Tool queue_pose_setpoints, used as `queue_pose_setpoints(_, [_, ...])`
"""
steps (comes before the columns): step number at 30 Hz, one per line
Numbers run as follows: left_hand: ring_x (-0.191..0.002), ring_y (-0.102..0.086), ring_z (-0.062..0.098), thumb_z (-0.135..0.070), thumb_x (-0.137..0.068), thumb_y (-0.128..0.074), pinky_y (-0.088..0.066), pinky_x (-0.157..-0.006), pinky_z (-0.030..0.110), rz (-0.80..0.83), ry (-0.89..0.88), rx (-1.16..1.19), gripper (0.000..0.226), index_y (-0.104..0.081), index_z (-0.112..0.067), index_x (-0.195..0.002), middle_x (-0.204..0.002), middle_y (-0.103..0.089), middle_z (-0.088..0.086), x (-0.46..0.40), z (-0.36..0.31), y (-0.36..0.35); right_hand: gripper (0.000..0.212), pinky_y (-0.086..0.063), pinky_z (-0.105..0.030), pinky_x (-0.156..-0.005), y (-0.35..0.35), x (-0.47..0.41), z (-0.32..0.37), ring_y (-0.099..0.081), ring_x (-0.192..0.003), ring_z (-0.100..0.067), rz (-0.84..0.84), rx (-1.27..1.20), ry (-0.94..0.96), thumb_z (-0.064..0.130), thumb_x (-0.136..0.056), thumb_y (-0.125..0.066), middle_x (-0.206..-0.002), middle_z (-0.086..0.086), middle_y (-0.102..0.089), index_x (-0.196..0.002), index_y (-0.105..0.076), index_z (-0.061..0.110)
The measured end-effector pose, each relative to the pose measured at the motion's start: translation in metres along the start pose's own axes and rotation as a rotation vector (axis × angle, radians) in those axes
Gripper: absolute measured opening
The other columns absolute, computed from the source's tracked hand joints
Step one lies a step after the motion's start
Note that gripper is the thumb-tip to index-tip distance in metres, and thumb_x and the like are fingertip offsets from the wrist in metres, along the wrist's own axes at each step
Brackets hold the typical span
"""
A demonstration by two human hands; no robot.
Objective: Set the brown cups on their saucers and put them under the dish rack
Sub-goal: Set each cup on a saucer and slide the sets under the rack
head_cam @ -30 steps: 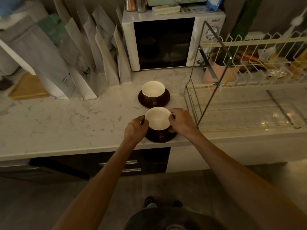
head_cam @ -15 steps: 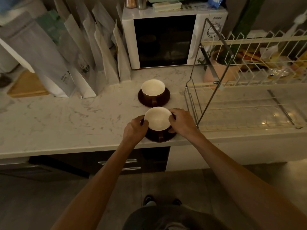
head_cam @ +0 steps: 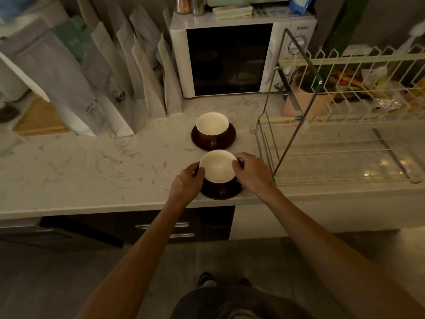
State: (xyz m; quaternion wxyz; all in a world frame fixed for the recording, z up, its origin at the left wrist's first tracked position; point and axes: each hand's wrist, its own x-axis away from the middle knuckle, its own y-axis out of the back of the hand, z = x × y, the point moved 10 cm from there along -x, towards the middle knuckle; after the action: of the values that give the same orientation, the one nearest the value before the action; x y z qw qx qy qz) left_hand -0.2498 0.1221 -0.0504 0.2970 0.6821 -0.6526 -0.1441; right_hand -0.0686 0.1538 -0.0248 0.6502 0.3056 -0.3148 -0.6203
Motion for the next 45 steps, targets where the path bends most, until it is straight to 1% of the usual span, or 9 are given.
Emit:
queue_pose_setpoints(5, [-0.115,-0.059,0.029,-0.038,-0.099,-0.043,-0.049,-0.086,0.034,-0.056,0.041,0.016,0.044,-0.047,-0.018,-0.139,-0.127,-0.062,0.014,0.000,0.007,0.003,0.033,-0.051,-0.029,-0.079,0.003,0.000,-0.002,-0.065,-0.103,-0.021,-0.048,0.023,0.001,0.032,-0.098,-0.049,-0.115,-0.004,-0.070,-0.123,-0.062,0.016])
queue_pose_setpoints(8, [-0.122,-0.053,0.032,-0.034,-0.099,-0.045,-0.053,-0.091,0.043,-0.043,0.128,0.187,0.043,-0.048,-0.019,-0.138,-0.134,-0.055,0.016,-0.002,0.016,-0.002,0.034,-0.054,-0.038,-0.088,-0.002,-0.003,-0.007,-0.065,-0.106,-0.023,-0.016,-0.074,-0.007,0.033,-0.096,-0.050,-0.115,-0.006,-0.070,-0.122,-0.064,0.015])
queue_pose_setpoints(13, [-0.128,-0.046,0.036,-0.032,-0.098,-0.048,-0.055,-0.089,0.050,-0.014,0.274,0.417,0.041,-0.048,-0.018,-0.137,-0.141,-0.047,0.014,0.002,0.026,-0.014,0.038,-0.045,-0.029,-0.084,-0.015,-0.003,-0.023,-0.060,-0.111,-0.023,0.101,-0.204,-0.109,0.034,-0.099,-0.045,-0.122,-0.007,-0.066,-0.128,-0.060,0.012])
queue_pose_setpoints(19, [-0.126,-0.049,0.036,-0.034,-0.095,-0.054,-0.055,-0.077,0.038,-0.002,0.344,0.555,0.040,-0.052,-0.022,-0.133,-0.142,-0.047,0.013,0.004,0.034,-0.019,0.040,-0.048,-0.034,-0.092,-0.018,-0.004,-0.032,-0.057,-0.115,-0.021,0.159,-0.374,-0.163,0.036,-0.097,-0.050,-0.128,-0.006,-0.062,-0.129,-0.060,0.015])
queue_pose_setpoints(24, [-0.127,-0.047,0.036,-0.034,-0.093,-0.057,-0.054,-0.086,0.044,-0.033,0.349,0.553,0.042,-0.052,-0.024,-0.133,-0.143,-0.046,0.012,0.007,0.034,-0.019,0.039,-0.049,-0.036,-0.097,-0.019,-0.004,-0.035,-0.057,-0.115,-0.020,0.192,-0.465,-0.207,0.035,-0.096,-0.053,-0.129,-0.005,-0.062,-0.129,-0.060,0.016])
queue_pose_setpoints(29, [-0.124,-0.051,0.034,-0.033,-0.091,-0.061,-0.058,-0.072,0.035,-0.037,0.354,0.543,0.038,-0.056,-0.025,-0.128,-0.139,-0.051,0.012,0.013,0.031,-0.017,0.036,-0.049,-0.031,-0.089,-0.019,-0.002,-0.034,-0.053,-0.102,-0.013,0.193,-0.484,-0.191,0.032,-0.096,-0.053,-0.121,-0.003,-0.062,-0.127,-0.061,0.016])
queue_pose_setpoints(35, [-0.123,-0.051,0.034,-0.032,-0.092,-0.060,-0.057,-0.067,0.030,-0.043,0.327,0.519,0.039,-0.055,-0.025,-0.130,-0.137,-0.051,0.012,0.028,0.027,-0.003,0.036,-0.055,-0.044,-0.092,-0.019,0.011,-0.026,-0.053,-0.102,-0.013,0.190,-0.489,-0.188,0.035,-0.095,-0.053,-0.111,0.005,-0.056,-0.127,-0.060,0.019])
queue_pose_setpoints(41, [-0.114,-0.055,0.028,-0.030,-0.092,-0.060,-0.056,-0.066,0.030,-0.015,0.296,0.484,0.038,-0.055,-0.025,-0.129,-0.129,-0.055,0.011,0.049,0.023,0.008,0.036,-0.048,-0.021,-0.059,-0.013,0.037,-0.017,-0.049,-0.101,-0.012,0.168,-0.497,-0.208,0.033,-0.097,-0.053,-0.115,0.005,-0.054,-0.130,-0.058,0.020])
queue_pose_setpoints(45, [-0.109,-0.056,0.026,-0.030,-0.092,-0.061,-0.056,-0.066,0.031,0.038,0.280,0.475,0.038,-0.055,-0.026,-0.129,-0.123,-0.055,0.008,0.061,0.023,0.006,0.034,-0.058,-0.038,-0.077,-0.008,0.057,-0.020,-0.053,-0.103,-0.015,0.130,-0.544,-0.250,0.030,-0.097,-0.053,-0.121,0.000,-0.058,-0.129,-0.060,0.018])
